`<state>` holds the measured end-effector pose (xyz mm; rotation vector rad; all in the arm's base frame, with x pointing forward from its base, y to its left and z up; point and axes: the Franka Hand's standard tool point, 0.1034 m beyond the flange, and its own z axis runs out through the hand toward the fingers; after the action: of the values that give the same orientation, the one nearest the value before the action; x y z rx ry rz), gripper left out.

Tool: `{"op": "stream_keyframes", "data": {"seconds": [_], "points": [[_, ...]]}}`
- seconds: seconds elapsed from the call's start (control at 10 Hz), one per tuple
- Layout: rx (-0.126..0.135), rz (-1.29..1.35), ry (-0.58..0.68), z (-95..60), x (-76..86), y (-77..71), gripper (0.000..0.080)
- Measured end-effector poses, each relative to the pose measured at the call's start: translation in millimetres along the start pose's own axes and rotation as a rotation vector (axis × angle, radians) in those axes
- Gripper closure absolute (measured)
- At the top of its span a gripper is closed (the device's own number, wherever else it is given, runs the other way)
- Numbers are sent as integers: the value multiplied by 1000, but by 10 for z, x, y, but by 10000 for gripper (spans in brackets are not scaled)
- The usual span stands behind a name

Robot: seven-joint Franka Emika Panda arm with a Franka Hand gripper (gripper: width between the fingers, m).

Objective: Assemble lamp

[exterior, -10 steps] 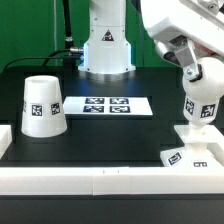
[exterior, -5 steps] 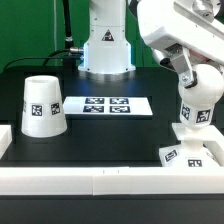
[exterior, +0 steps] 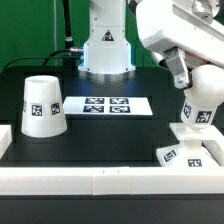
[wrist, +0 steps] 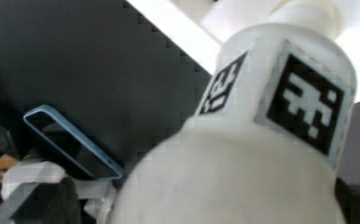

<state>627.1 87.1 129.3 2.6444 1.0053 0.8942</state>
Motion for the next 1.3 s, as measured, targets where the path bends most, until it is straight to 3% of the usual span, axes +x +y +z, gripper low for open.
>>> {"op": "stream_keyframes", "data": {"seconds": [0.3,0.5,0.7,0.9,1.2,1.3], "points": [[21,2,-20,-123,100,-1,100],[47,13,-28,-258,256,-113,100],[60,13,-43,-366,331,-87,100],[66,13,-54,-380,409,-38,100],[79,18,-76,-362,382,-76,100],[105,33,-121,-339,350,-128,100]]}}
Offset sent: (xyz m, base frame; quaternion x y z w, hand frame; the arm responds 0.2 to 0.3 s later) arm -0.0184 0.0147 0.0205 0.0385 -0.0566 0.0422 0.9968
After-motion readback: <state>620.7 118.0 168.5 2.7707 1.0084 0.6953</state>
